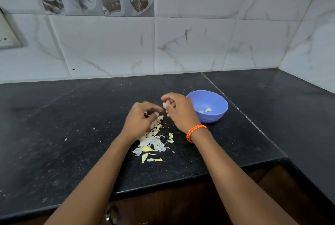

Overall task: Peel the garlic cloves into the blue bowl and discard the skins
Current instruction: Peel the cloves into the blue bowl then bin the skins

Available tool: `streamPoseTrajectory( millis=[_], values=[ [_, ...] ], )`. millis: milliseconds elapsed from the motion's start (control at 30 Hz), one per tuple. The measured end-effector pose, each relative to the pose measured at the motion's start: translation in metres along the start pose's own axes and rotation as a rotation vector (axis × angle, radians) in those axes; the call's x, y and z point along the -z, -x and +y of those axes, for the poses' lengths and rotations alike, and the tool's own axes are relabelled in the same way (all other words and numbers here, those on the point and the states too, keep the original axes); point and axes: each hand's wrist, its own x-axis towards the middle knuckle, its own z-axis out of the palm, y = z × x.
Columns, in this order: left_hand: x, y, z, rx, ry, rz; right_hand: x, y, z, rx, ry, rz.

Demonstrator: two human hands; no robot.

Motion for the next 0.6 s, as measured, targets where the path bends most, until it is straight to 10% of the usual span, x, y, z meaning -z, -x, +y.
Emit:
streamPoseTrajectory(
  millis=[167, 600],
  values=[
    [-0.014, 0.003, -0.004, -0.13, -0.246, -0.204, 0.012, 0.025, 0.013, -0.074, 0.185, -0.128],
    [-0.007, 0.005, 0.0, -0.032, -0.329, -0.04, 0.014, 0.022, -0.004, 0.013, 0.533, -0.352]
  ],
)
